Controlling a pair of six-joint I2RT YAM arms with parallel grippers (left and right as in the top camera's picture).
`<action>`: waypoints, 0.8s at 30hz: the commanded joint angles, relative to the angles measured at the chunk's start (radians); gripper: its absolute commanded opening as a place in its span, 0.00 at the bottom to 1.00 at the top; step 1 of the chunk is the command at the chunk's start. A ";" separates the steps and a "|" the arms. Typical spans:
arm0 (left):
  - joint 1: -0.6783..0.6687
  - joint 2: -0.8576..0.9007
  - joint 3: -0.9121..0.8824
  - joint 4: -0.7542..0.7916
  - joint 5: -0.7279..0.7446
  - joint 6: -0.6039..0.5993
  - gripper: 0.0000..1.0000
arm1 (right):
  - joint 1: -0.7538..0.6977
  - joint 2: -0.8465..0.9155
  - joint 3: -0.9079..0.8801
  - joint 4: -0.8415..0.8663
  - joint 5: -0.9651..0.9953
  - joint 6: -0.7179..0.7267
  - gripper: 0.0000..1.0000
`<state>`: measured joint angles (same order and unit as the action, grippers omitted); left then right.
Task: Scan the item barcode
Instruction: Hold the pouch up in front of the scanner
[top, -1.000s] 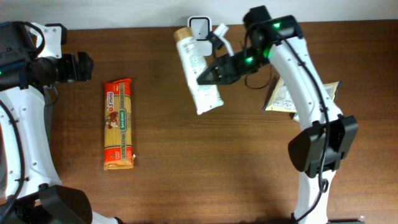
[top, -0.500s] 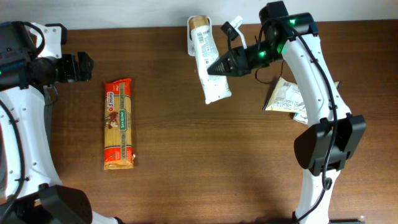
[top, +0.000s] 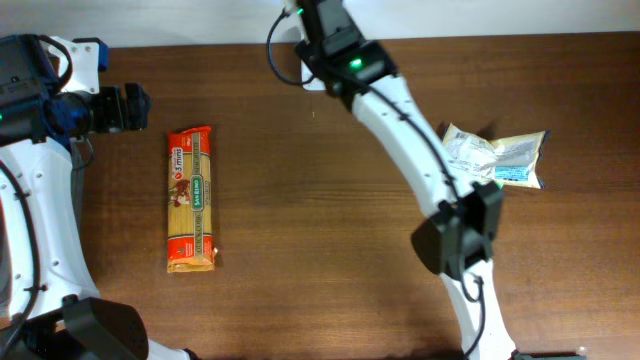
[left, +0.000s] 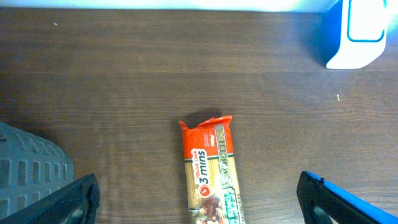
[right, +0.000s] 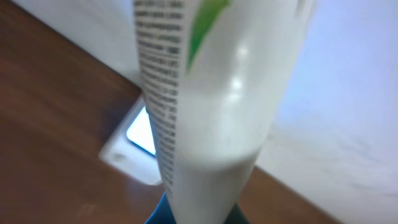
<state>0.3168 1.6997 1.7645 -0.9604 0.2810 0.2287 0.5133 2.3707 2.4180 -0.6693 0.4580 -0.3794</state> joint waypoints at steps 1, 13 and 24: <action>0.007 -0.021 0.005 0.000 0.008 0.016 0.99 | -0.011 0.099 0.026 0.101 0.319 -0.220 0.04; 0.007 -0.021 0.005 0.000 0.008 0.016 0.99 | -0.029 0.260 0.026 0.229 0.418 -0.305 0.04; 0.007 -0.021 0.005 0.000 0.008 0.016 0.99 | -0.035 0.271 0.026 0.187 0.418 -0.305 0.04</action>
<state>0.3168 1.6997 1.7645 -0.9615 0.2810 0.2287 0.4885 2.6381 2.4180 -0.4934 0.8265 -0.6922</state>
